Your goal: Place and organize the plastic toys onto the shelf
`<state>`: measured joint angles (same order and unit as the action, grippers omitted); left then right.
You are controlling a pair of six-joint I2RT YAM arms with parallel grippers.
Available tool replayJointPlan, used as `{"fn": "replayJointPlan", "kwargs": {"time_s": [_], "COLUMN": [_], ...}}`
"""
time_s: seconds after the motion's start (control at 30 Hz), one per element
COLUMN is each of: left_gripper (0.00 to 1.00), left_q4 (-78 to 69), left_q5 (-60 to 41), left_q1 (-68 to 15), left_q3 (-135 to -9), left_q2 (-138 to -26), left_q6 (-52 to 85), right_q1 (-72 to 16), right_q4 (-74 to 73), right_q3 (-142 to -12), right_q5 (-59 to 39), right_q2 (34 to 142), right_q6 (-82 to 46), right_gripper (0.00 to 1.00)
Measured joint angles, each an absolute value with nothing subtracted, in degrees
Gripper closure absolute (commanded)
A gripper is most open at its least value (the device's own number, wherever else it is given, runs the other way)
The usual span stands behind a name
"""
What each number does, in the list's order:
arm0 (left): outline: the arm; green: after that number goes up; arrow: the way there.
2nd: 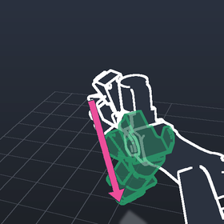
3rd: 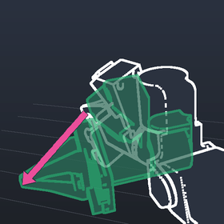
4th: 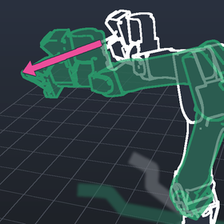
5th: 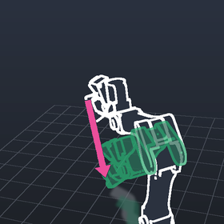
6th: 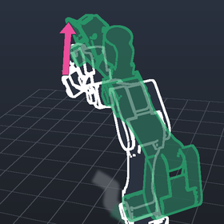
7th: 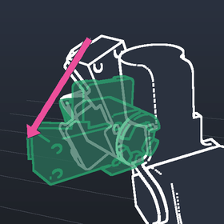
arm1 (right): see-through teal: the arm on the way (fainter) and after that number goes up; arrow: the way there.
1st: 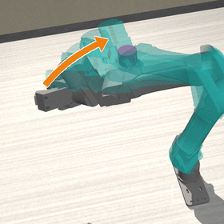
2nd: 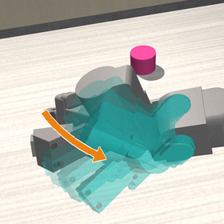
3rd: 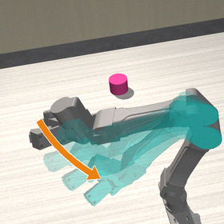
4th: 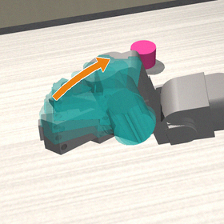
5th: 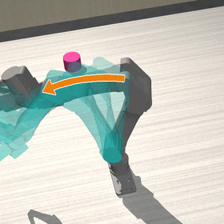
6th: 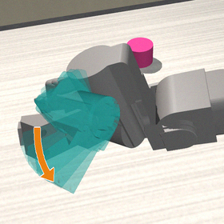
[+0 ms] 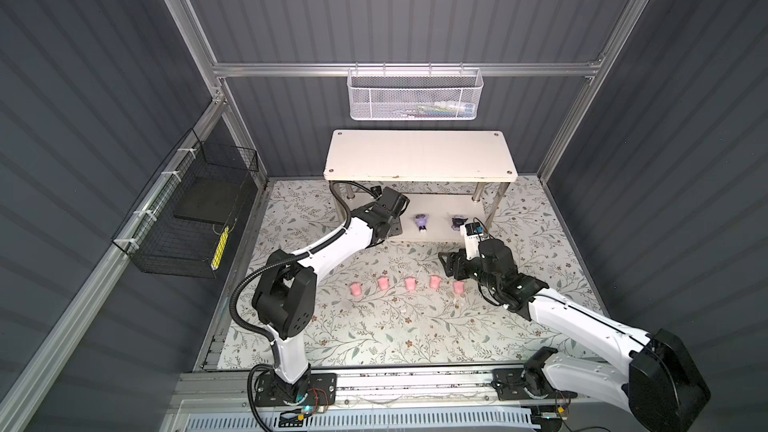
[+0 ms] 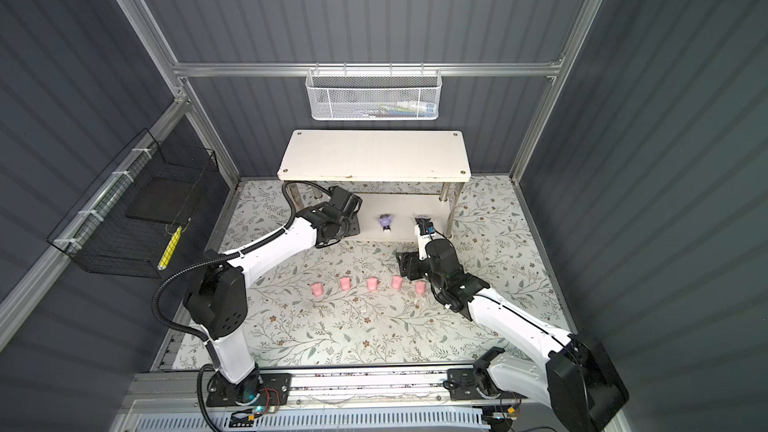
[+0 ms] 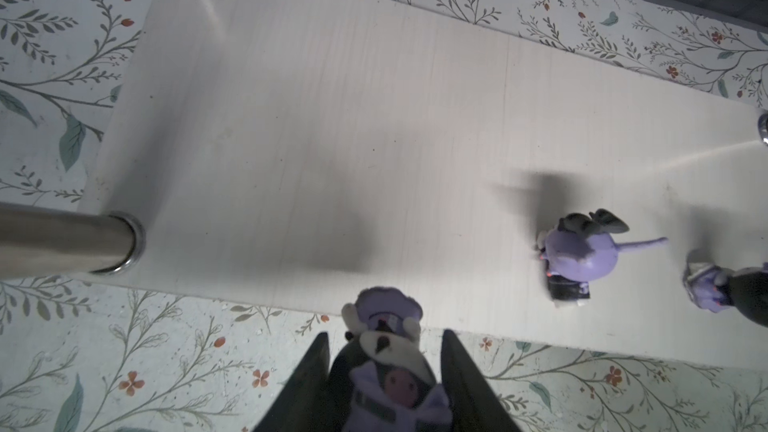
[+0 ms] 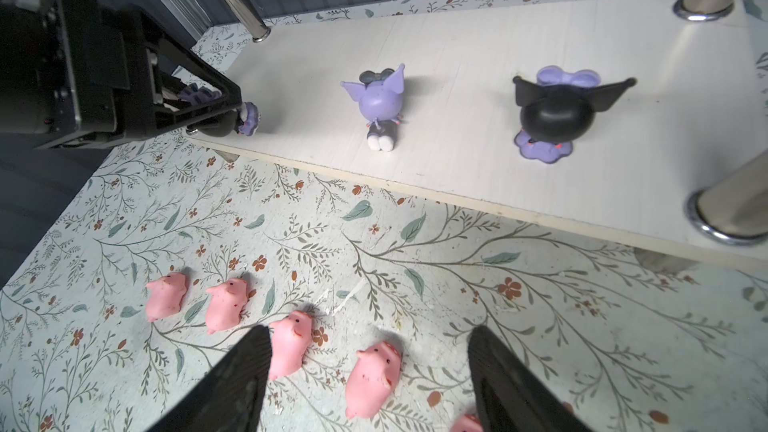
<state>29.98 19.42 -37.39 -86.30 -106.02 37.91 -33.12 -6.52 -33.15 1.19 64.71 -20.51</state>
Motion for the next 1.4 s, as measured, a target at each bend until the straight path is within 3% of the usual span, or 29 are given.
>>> {"fn": "replayJointPlan", "kwargs": {"time_s": [0.37,1.4], "left_gripper": [0.56,0.57], "left_q4": [30.79,39.48], "left_q5": [18.48,15.22], "left_q1": [-35.59,-33.47], "left_q3": [-89.58,-98.5], "left_q2": [-111.24,-115.87], "left_q6": [37.67,37.76], "right_q1": [-32.6,-32.01], "right_q4": [-3.64,-2.96], "right_q3": [-32.8,-32.77], "right_q5": [3.01,2.76], "right_q2": [59.37,59.86], "right_q6": [-19.94,-19.94], "right_gripper": [0.23,0.23]}}
